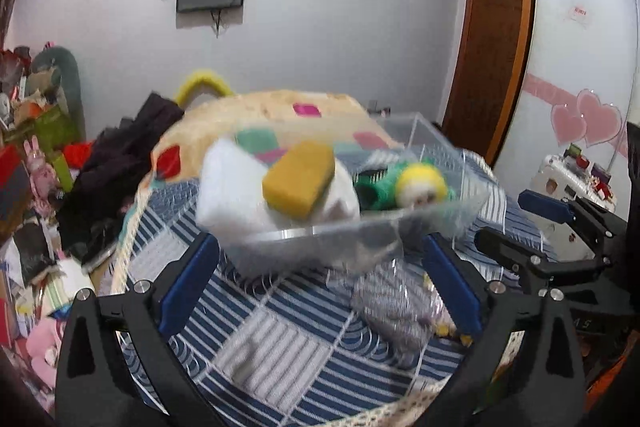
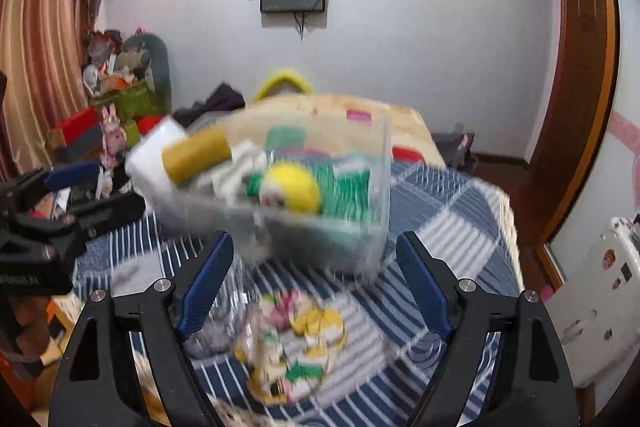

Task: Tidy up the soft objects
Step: 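Grasp silver mesh bag with left tool while right tool grasps floral cloth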

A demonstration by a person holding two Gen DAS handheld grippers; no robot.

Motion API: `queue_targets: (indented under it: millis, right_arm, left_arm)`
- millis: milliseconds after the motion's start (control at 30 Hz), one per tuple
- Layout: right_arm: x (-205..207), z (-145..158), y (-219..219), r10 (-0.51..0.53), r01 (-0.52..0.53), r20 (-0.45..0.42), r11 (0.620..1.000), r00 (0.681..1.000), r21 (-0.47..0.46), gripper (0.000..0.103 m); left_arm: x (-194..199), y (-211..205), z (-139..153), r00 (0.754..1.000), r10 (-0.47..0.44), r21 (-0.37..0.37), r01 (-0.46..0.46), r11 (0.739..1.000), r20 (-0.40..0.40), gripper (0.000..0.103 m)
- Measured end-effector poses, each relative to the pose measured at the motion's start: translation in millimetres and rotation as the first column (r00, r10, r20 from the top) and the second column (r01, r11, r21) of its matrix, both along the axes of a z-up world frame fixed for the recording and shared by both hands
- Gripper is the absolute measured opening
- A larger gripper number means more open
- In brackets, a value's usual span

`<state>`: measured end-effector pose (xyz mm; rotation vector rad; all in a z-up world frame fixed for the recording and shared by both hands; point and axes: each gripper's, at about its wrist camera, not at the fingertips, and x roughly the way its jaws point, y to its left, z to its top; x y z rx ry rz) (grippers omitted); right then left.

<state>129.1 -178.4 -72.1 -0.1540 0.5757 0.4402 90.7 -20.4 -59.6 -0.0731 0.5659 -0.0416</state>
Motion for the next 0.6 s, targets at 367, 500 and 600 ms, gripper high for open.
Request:
queue_targets:
  millis: [367,500,600]
  right_arm:
    - [4,-61,-2,0.016,-0.025,-0.191,0.999,0.982,-0.044,0.081]
    - [7,-68,-4,0.028,-0.033,-0.199,0.999,0.98,-0.025,0.068]
    - [0,-64,-6,0.042,-0.047,-0.173,0.999,0.984,-0.021,0.036]
  left_arm:
    - [13,-15,-49,0.983,-0.026,-0.031,0.021,0.999,-0.179,0.102]
    - [17,-21,-56,0.978,-0.034,-0.033,0.028,0.999,-0.204,0.102]
    - [22,-26,-61,0.973,-0.048,-0.041,0.04,0.998,-0.226,0.102]
